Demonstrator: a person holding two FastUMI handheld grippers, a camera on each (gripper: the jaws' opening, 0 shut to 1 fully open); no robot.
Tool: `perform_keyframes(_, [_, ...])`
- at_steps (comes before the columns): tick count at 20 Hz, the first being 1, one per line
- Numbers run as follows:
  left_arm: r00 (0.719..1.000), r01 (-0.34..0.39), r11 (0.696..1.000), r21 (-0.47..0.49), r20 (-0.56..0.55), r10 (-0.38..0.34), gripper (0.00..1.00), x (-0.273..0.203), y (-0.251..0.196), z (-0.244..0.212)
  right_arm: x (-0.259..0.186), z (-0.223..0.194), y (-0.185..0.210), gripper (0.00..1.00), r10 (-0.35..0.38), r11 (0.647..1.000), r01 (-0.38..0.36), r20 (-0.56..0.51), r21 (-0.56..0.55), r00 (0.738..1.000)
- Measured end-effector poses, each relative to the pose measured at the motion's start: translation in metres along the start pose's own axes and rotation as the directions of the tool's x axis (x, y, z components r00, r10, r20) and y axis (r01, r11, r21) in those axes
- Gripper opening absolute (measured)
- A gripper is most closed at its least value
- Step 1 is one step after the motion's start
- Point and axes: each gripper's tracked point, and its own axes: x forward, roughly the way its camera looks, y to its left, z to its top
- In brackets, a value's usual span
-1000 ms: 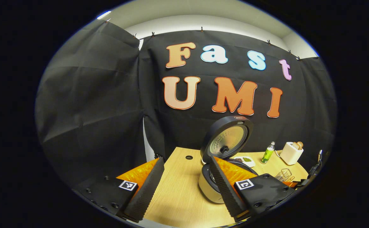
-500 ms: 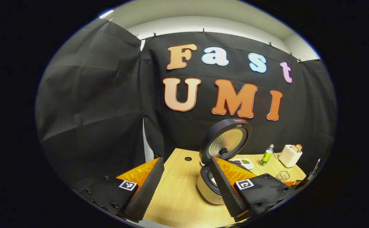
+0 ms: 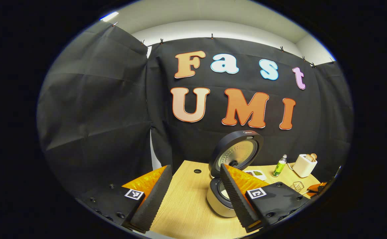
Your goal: Close the left gripper, press the button to open the rice cooker; take a wooden spoon from the chopstick holder with the right hand, scoop a spoonful of rice and pour it into the rice cooker, then put the wooden spoon back into the chopstick holder.
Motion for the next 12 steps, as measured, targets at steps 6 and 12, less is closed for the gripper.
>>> perform_keyframes(6, [1.0,0.003,1.0,0.019,0.021,-0.003,1.0,-0.001,-0.003,0.007,-0.011,0.01,0.051,0.05,0.06,0.998,-0.06,-0.001,0.019,0.998])
perform_keyframes(12, [0.999,-0.001,1.0,0.002,0.041,0.001,1.0,-0.003,0.001,0.013,-0.008,0.016,0.1,0.05,0.107,0.994,-0.107,0.003,0.025,0.994])
